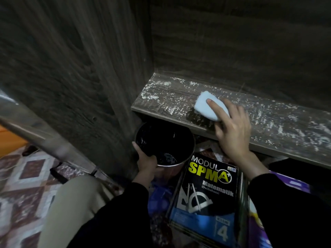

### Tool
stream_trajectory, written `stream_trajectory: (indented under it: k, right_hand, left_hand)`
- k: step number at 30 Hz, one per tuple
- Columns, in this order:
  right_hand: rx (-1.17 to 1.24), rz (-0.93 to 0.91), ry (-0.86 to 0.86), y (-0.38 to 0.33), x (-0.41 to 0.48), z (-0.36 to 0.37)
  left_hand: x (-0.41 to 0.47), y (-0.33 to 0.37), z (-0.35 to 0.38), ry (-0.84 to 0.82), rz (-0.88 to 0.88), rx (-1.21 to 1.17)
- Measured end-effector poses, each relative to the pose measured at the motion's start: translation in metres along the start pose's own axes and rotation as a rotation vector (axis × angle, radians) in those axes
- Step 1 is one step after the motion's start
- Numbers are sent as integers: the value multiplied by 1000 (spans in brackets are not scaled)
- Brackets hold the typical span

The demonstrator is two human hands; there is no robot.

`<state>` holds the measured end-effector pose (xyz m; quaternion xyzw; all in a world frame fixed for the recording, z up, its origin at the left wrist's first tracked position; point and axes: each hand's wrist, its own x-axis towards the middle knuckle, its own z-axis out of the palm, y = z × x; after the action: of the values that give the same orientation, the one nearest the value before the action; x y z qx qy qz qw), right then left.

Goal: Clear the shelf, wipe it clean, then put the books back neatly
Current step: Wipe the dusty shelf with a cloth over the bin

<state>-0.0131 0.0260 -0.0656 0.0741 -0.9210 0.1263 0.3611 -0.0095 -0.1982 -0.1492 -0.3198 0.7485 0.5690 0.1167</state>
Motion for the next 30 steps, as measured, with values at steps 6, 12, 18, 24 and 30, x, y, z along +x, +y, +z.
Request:
stream_trajectory:
  k: [6,12,18,24,30]
  right_hand:
    - [3,90,11,-2,8,-8]
    - [-110,299,-112,15,30,-12]
    - [-255,464,-167,48,48,-8]
    - [-278,568,-500,58,52,7]
    - [-172,619,-716,62,48,12]
  left_hand:
    - [-5,25,-24,-106,127,-27]
    - [-6,46,-38,-228,104,-48]
    - [-5,47,-39,-314,126,-45]
    - [-9,49,-38,-377,127,-78]
    - [-8,47,-41,-388,133,-124]
